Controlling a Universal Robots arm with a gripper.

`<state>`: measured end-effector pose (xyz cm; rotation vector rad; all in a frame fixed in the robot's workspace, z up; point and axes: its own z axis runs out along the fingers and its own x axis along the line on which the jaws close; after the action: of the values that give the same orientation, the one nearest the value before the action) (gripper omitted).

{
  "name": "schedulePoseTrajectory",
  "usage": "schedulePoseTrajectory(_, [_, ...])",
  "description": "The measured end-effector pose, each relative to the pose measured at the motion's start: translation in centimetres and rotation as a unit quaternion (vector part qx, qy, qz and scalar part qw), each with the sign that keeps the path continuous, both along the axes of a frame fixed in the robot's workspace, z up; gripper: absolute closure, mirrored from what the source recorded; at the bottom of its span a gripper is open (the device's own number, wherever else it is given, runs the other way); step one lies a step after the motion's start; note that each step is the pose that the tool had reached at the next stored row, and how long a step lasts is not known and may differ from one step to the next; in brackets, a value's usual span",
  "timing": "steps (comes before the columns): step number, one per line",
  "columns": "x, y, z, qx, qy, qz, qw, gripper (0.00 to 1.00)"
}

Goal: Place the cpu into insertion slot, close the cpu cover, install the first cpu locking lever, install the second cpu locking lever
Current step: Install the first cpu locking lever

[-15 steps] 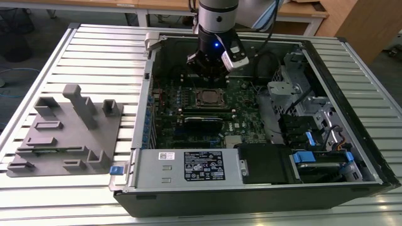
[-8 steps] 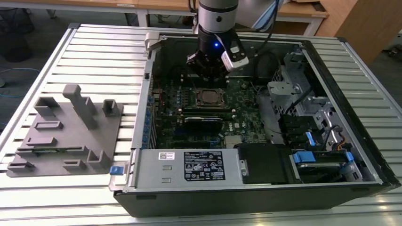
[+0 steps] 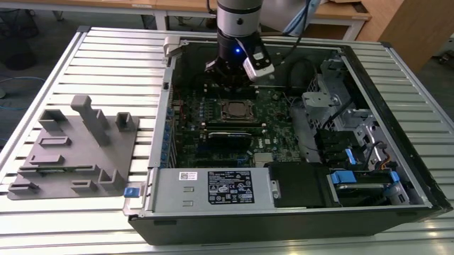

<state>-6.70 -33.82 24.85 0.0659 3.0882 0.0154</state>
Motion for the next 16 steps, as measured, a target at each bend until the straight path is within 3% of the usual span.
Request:
schedulePoseTrajectory(10, [-1.8, 0.01, -0.19, 0.0, -0.0001, 0.0, 1.0, 0.89])
schedulePoseTrajectory(16, [-1.9, 0.0, -0.19, -0.0002, 0.0, 0.0, 1.0, 0.89])
